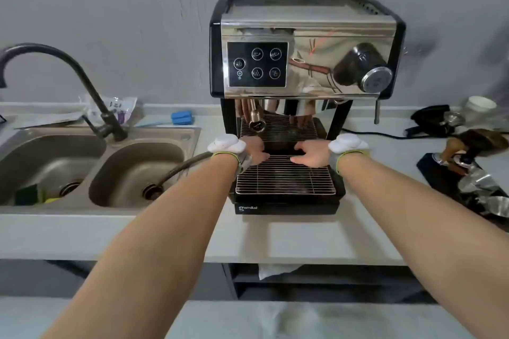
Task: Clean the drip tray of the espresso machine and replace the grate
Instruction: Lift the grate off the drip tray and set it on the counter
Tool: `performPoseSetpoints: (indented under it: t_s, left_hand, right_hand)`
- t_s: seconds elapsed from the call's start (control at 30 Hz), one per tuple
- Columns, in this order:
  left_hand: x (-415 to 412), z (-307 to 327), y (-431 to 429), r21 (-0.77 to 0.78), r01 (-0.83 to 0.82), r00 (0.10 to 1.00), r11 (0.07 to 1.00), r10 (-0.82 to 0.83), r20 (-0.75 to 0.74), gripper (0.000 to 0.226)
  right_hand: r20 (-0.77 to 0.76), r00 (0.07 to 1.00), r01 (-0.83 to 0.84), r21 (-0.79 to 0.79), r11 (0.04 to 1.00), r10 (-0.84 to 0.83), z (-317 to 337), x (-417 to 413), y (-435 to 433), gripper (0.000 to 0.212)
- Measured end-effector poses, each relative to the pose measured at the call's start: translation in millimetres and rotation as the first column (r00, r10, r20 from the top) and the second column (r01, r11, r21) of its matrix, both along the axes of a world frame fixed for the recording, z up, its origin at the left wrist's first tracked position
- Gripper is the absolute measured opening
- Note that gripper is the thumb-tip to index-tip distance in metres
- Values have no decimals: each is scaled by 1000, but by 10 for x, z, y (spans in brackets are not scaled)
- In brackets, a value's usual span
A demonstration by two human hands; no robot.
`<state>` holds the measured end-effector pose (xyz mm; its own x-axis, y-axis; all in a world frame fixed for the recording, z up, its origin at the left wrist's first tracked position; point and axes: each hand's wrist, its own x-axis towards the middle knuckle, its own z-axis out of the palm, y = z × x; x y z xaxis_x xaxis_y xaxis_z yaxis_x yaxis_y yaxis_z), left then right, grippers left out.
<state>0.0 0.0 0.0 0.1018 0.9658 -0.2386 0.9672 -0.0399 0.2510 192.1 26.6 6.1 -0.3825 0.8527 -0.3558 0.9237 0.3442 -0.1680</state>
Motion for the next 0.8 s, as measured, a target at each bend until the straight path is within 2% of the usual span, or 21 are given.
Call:
performPoseSetpoints:
  t_s: [0.13,0.23,0.4,0.53,0.7,0.8]
  left_hand:
    - [93,-316,194,110,-37,997,993,29,73,41]
    - [161,-698,272,137,-54,999,989,53,8,41]
    - [200,-1159,455,326,-66,996,943,82,-37,37]
    - [218,-1283,600,369,-95,992,924,117,-37,35]
    - [275,-1181,687,427,-128,988,895,151,-19,34]
    - [388,-1022,726,427,-101,994,899,106,13,28]
  right_hand:
    - [-60,997,56,56,997,-53,-330,-77,185,52]
    - [-77,996,57,129,990,-48,-648,-127,312,48]
    - [-128,991,72,269,961,-38,-985,-175,444,48]
    - [-146,989,77,277,958,-38,-1038,-182,539,49]
    - [-214,976,27,268,963,32,-751,-110,607,44]
    - [-224,973,17,265,964,44,-541,50,597,45]
